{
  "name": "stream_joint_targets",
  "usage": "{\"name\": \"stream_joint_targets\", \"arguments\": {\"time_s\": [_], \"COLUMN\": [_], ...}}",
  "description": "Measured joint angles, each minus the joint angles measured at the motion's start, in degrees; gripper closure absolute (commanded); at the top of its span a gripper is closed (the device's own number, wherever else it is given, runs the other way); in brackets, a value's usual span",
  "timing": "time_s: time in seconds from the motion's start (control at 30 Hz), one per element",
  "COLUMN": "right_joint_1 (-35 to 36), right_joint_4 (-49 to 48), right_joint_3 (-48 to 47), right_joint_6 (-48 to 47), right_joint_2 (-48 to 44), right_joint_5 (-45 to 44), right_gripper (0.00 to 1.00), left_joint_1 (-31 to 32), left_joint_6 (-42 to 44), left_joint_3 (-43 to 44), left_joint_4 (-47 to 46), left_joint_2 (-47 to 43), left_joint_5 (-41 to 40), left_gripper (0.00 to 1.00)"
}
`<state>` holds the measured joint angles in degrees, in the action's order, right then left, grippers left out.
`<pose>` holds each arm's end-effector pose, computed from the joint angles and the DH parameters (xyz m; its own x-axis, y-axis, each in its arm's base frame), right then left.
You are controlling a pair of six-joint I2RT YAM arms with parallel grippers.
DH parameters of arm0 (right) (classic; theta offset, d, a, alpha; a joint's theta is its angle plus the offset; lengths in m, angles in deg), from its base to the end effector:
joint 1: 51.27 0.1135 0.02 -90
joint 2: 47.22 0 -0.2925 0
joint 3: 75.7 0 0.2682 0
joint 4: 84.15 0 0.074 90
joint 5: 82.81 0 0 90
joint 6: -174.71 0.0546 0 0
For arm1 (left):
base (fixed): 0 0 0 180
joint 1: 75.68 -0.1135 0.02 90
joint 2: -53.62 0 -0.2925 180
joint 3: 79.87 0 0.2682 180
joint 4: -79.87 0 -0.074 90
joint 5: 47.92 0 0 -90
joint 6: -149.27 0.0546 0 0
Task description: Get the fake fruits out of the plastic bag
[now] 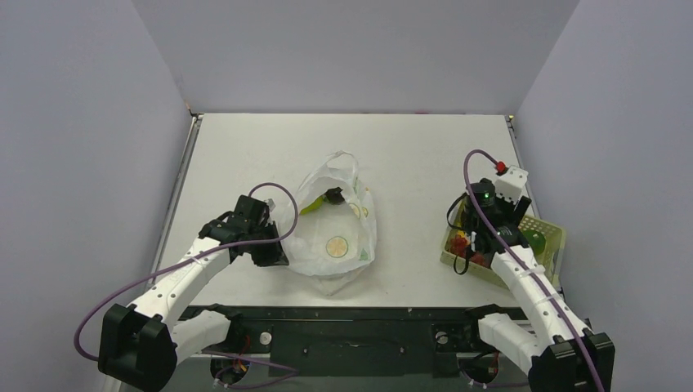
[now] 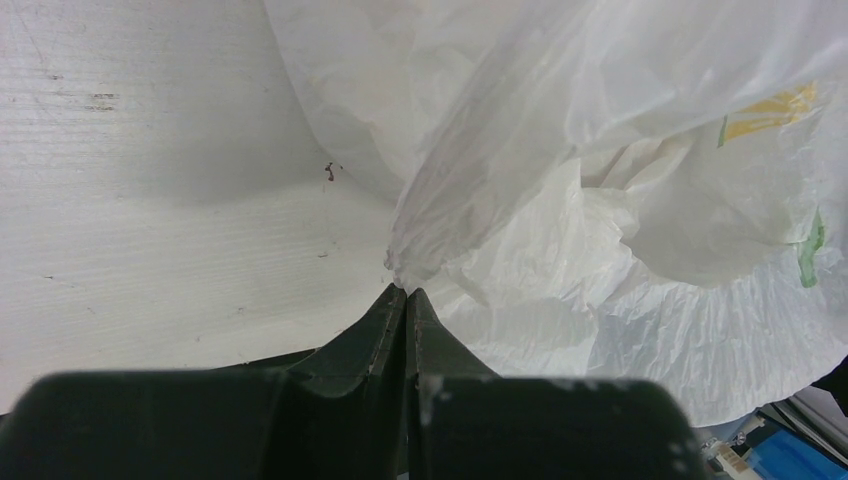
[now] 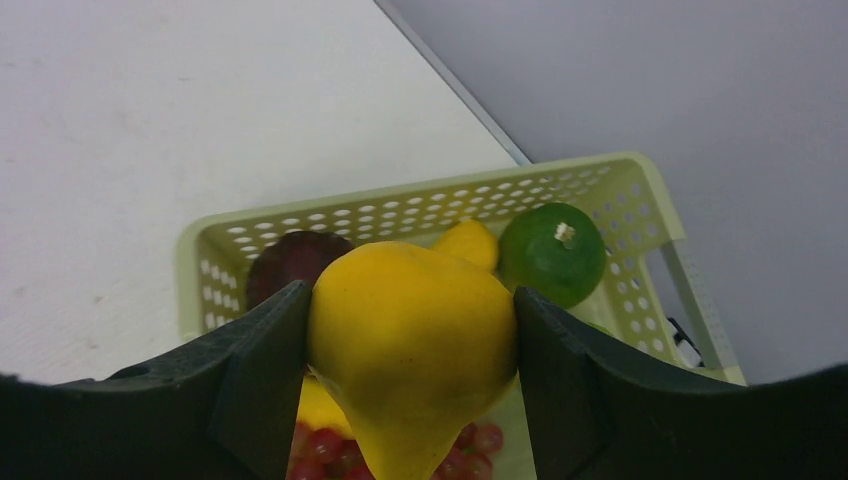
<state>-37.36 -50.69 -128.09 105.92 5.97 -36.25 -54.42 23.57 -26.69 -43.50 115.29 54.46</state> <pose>0.2098 0.0133 0.2800 -0.3730 0.1782 -0.9105 0.5492 0.8334 -0.0618 0.1822 -0.0834 0.2159 -0.9423 -0.2450 -0.2282 -0.1375 0.9046 -0.4035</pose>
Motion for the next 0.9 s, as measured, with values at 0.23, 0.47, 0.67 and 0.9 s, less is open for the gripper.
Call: {"name": "stream_joint_targets", "arguments": {"time_s": [0.23,0.47,0.67,0.9], "right_joint_1": [-6.88,-10.49,-12.13,-12.37], "right_joint_4": [4.66,2.43,0.07,-0.33], "right_joint_3": [-0.33,-0.66,-1.66,-3.04], "right_joint_6": [2.01,0.22,-2.14,-3.67], "right_joint_2": [9.49,15.82,19.37,19.47], "right_joint_5": [-1.05,1.16,3.52,6.93], "right_gripper": [1.0,0.79,0.5,0.24], "left_joint_1": [0.0,0.0,0.0,0.0], "left_joint_6": [-0.09,-0.09,-0.09,-0.11], "left_joint_3": [-0.22,-1.27,-1.99,-2.34], "left_joint_4": [0.0,-0.07,-0.07,-0.2], "left_joint_2": [-0.57,-2.34,-3.72,-4.94], "left_joint_5": [0.33,0.96,1.53,1.73], "left_gripper": [1.0,1.0,1.0,1.0]}}
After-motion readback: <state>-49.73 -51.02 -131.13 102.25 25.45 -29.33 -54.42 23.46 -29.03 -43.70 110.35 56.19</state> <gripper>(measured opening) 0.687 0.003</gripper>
